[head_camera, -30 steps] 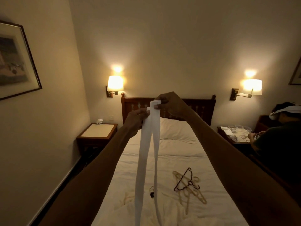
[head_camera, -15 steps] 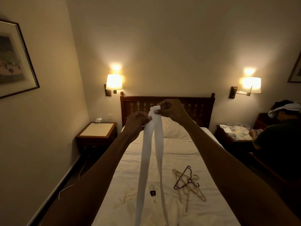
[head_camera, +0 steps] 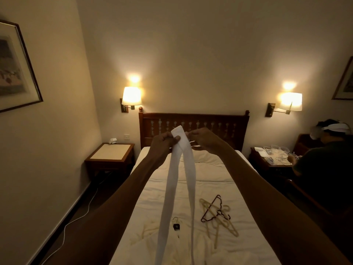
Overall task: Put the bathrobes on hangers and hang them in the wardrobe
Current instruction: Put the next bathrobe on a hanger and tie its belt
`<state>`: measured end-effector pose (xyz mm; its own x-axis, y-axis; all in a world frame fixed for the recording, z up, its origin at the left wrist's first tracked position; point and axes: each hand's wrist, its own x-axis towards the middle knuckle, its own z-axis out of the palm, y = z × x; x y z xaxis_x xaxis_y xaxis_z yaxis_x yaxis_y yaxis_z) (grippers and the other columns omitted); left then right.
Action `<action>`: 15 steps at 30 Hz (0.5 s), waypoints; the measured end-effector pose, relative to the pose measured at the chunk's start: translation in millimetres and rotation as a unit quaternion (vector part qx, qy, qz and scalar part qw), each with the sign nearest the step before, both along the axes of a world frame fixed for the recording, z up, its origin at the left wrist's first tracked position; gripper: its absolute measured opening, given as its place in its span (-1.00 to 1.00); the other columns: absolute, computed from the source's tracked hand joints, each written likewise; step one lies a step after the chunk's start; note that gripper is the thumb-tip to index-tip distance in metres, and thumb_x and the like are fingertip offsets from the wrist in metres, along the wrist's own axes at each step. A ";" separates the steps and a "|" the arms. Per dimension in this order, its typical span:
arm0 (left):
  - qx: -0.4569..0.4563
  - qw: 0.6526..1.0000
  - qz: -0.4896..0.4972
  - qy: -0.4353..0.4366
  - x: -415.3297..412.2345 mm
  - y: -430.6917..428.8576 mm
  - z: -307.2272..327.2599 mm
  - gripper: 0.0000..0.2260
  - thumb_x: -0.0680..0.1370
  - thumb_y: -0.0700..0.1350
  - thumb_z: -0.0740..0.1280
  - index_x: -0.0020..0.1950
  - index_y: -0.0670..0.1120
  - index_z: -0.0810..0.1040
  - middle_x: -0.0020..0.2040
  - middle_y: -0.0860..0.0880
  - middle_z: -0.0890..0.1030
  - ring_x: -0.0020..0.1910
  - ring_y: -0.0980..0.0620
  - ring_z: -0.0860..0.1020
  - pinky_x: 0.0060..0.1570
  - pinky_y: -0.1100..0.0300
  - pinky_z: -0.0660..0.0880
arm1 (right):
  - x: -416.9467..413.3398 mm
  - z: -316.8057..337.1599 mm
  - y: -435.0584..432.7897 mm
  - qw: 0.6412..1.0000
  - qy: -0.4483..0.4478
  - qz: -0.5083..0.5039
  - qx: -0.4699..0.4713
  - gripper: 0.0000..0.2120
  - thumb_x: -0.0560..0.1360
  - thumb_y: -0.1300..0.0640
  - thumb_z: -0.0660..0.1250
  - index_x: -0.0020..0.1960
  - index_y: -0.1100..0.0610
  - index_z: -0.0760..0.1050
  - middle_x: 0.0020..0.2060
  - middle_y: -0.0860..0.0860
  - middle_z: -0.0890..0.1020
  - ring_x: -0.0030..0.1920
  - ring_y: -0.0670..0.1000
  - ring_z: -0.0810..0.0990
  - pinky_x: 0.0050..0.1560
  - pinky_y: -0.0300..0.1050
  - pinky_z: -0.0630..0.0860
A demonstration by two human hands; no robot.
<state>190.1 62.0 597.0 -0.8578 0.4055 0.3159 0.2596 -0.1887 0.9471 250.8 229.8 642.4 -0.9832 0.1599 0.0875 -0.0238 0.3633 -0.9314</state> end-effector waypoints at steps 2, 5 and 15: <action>-0.009 1.000 0.009 0.001 -0.5 2.1 1.4 -0.92 0.60 -0.16 0.34 0.09 -0.06 0.54 0.12 -0.11 0.60 0.05 -0.10 0.62 -0.11 0.23 0.61 | 3.0 -1.8 -1.3 1.000 0.001 0.000 -0.009 -0.85 0.59 0.18 0.28 -0.01 0.20 0.61 -0.07 0.12 0.65 -0.08 0.03 0.63 -0.20 -0.24 0.58; -0.042 0.998 0.019 -0.030 0.7 7.2 1.5 -0.74 0.61 -0.07 0.32 0.27 -0.08 0.42 0.13 -0.06 0.54 -0.02 0.01 0.59 -0.19 0.23 0.57 | 0.1 -3.5 -3.0 0.998 0.034 -0.047 0.009 -0.79 0.60 0.20 0.27 0.09 0.30 0.59 -0.05 0.16 0.64 -0.08 0.05 0.61 -0.13 -0.18 0.61; -0.180 0.982 0.000 -0.056 -10.5 11.5 -5.9 -0.69 0.67 -0.07 0.22 0.40 -0.11 0.38 0.17 -0.15 0.56 0.06 -0.17 0.60 0.02 -0.09 0.62 | 4.0 -29.6 1.3 0.981 0.043 -0.095 -0.165 -0.70 0.67 0.19 0.07 0.32 0.29 0.38 0.19 0.18 0.50 0.19 0.14 0.52 0.10 0.02 0.52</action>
